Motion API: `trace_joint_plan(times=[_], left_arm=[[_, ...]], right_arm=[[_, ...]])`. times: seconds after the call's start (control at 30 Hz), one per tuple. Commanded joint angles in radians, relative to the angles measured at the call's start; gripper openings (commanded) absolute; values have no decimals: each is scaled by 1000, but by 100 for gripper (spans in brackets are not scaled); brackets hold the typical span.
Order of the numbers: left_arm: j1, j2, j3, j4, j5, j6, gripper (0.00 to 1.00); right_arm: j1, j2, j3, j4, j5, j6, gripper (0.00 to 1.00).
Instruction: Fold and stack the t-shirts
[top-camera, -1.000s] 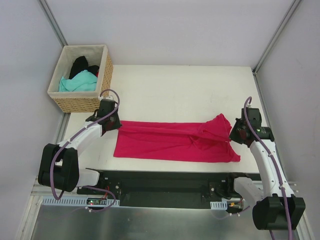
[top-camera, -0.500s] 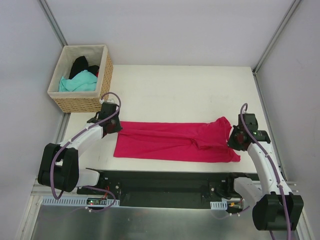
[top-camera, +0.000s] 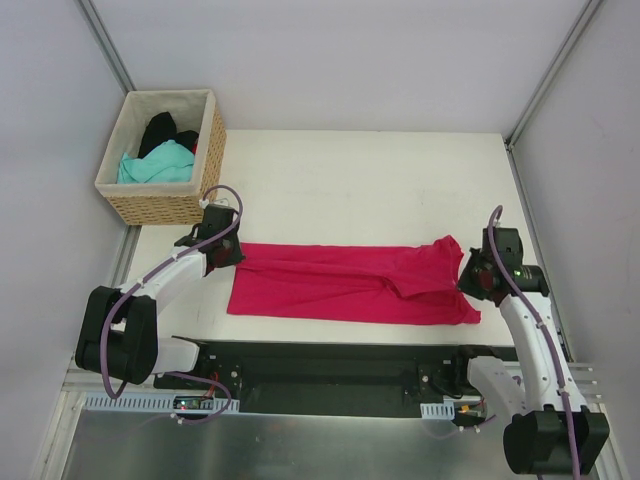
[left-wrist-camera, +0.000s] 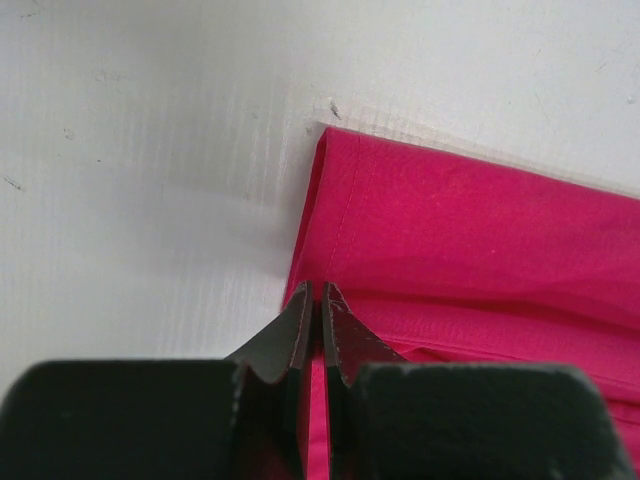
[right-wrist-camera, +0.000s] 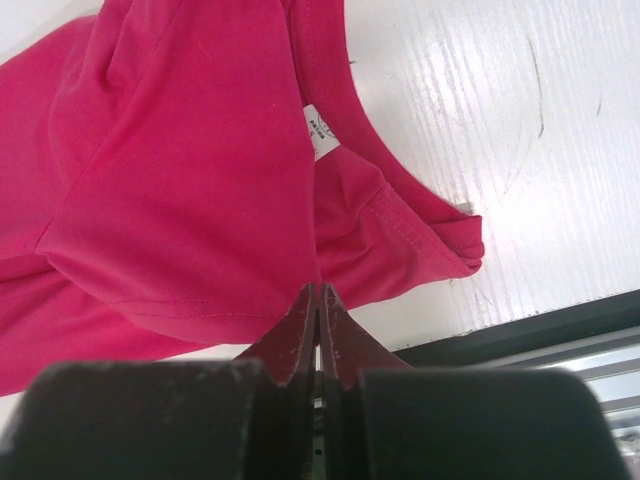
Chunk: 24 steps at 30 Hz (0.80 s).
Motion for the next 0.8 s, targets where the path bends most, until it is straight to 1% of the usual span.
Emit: trace_joint_plan(times=[0.0, 0.3, 0.43, 0.57, 0.73, 0.77], left_arm=[[-8, -6, 8, -14, -38, -2, 0], [-8, 7, 12, -16, -34, -2, 0], [-8, 14, 15, -16, -35, 0, 0], [-8, 18, 17, -16, -35, 0, 0], [-8, 21, 15, -16, -35, -2, 0], [-8, 20, 15, -16, -35, -2, 0]], right_arm=[[-7, -17, 45, -58, -27, 3, 1], [-7, -38, 90, -117, -56, 20, 1], [-8, -75, 64, -125, -56, 32, 1], [-8, -75, 15, -125, -68, 55, 1], [-7, -60, 7, -128, -70, 76, 1], [-7, -51, 7, -131, -102, 79, 0]])
